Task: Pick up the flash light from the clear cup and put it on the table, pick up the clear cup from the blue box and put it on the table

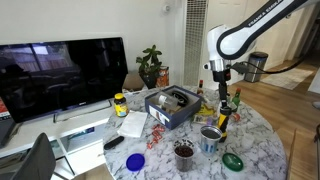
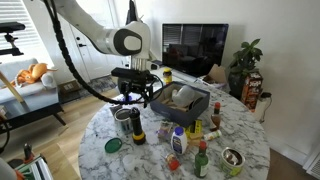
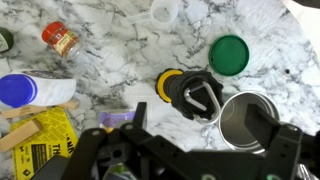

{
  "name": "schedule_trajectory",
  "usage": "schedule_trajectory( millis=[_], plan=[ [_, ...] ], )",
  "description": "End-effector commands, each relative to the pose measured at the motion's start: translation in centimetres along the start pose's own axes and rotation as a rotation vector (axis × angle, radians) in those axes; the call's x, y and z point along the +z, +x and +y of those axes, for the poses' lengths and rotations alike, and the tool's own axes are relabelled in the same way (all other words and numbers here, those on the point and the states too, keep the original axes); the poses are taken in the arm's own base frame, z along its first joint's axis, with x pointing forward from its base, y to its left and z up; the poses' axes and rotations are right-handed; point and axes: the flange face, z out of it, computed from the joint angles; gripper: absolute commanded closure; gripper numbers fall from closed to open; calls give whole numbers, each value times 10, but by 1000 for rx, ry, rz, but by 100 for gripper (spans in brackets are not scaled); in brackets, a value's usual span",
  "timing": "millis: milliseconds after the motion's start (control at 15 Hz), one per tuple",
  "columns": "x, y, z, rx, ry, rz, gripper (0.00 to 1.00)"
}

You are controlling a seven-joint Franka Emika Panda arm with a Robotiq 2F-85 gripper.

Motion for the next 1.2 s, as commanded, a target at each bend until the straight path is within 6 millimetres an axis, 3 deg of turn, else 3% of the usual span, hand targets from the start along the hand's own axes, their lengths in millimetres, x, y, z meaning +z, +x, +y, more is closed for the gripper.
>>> schedule_trajectory(
  millis=[0,267,467,533,600,667,1067,1133],
  plan=[
    [-61,-12,-10,96,-17,52,1],
    [-134,27,-14,226,-26,113,0],
    [-170,71,-10,344,-16,169,0],
    [-175,86,-8,367,-14,183,0],
    [-174,50,-14,306,-44,200,0],
    [-178,60,-13,311,-43,208,0],
    [-178,59,-12,312,-44,208,0],
    [-172,67,-8,305,-22,182,0]
  ],
)
